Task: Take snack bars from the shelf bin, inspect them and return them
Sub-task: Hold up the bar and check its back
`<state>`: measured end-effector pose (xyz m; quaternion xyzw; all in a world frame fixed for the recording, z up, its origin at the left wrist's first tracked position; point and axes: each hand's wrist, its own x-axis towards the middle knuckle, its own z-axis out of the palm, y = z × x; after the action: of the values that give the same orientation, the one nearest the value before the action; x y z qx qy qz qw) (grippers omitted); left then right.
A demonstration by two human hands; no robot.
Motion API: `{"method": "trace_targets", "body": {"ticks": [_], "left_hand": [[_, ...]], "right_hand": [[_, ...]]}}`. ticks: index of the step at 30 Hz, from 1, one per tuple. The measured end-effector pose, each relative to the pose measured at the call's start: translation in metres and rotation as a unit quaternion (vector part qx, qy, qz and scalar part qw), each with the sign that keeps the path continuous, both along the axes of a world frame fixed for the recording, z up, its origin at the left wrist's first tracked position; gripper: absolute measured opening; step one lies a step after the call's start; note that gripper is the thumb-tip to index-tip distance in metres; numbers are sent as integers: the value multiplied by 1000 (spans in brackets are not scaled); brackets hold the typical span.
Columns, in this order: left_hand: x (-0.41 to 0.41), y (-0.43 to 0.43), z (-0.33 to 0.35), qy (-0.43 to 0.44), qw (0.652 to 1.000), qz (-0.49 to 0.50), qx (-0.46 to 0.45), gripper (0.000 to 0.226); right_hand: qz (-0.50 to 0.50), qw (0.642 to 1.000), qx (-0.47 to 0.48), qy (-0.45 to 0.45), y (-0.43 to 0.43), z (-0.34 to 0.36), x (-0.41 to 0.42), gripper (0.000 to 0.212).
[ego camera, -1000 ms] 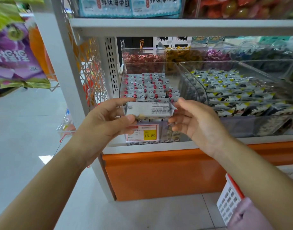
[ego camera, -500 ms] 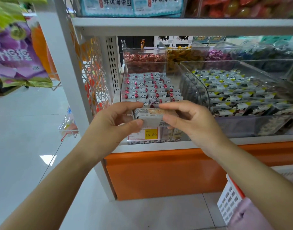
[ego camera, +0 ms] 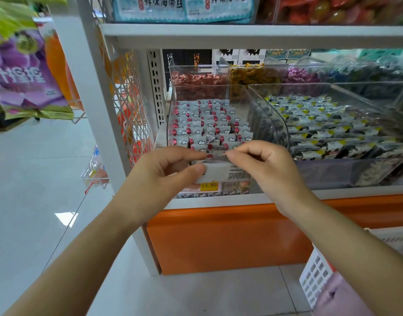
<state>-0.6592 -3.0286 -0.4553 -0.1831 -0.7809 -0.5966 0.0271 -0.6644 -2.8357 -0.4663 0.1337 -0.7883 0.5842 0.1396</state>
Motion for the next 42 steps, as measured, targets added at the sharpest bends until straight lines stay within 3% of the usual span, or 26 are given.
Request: {"method": "trace_targets", "body": {"ticks": [6, 8, 13, 18, 25, 28, 34, 38, 42], "left_hand": [[-2, 6, -3, -9, 999, 39, -19, 7], [-3, 7, -3, 8, 997, 62, -44, 11], [-3, 2, -1, 44, 993, 86, -66, 23], [-3, -1, 0, 62, 990, 90, -89, 24], [-3, 0, 1, 58, 989, 89, -106, 25], [-2, 1, 0, 57, 990, 85, -99, 25], [-7, -3, -2, 4, 992, 115, -57, 26], [-12, -7, 1, -37, 990, 132, -12, 31], [-17, -11, 3, 35, 980, 182, -69, 28]], "right_hand": [[-28, 995, 67, 69, -5, -2, 3, 19], [-32, 993, 90, 75, -8, -3, 3, 19], [55, 997, 43, -36, -4, 1, -1, 17], [154, 979, 6, -131, 15, 10, -10, 12], [175, 970, 11, -170, 22, 11, -18, 53], [193, 961, -13, -199, 22, 13, -18, 35], [230, 955, -55, -178, 24, 3, -18, 30], [223, 966, -29, -126, 17, -3, -17, 42], [122, 984, -95, -87, 12, 2, -24, 38]]}}
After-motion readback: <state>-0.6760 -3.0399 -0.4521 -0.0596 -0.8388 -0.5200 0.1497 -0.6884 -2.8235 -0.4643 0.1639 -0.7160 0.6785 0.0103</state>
